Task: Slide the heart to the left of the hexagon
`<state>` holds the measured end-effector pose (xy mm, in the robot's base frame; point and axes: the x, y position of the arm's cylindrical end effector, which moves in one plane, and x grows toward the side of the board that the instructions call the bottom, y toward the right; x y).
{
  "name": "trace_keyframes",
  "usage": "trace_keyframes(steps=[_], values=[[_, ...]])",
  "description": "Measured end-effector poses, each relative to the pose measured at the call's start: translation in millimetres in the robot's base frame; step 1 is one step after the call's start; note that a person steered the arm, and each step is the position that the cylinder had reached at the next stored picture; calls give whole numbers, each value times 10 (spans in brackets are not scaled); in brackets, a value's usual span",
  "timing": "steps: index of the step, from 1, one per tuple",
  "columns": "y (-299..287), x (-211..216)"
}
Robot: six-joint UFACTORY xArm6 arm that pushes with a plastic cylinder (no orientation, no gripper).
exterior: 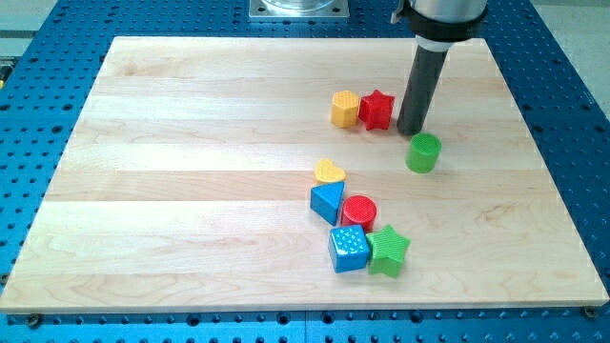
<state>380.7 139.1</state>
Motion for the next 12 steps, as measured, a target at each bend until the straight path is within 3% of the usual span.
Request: trace_keyframes(steps=[1, 2, 3, 6, 10, 12], values=[[-329, -18], [-667, 582], [-565, 1342], [-220, 1528], [-542, 1527], [-1136, 1431]])
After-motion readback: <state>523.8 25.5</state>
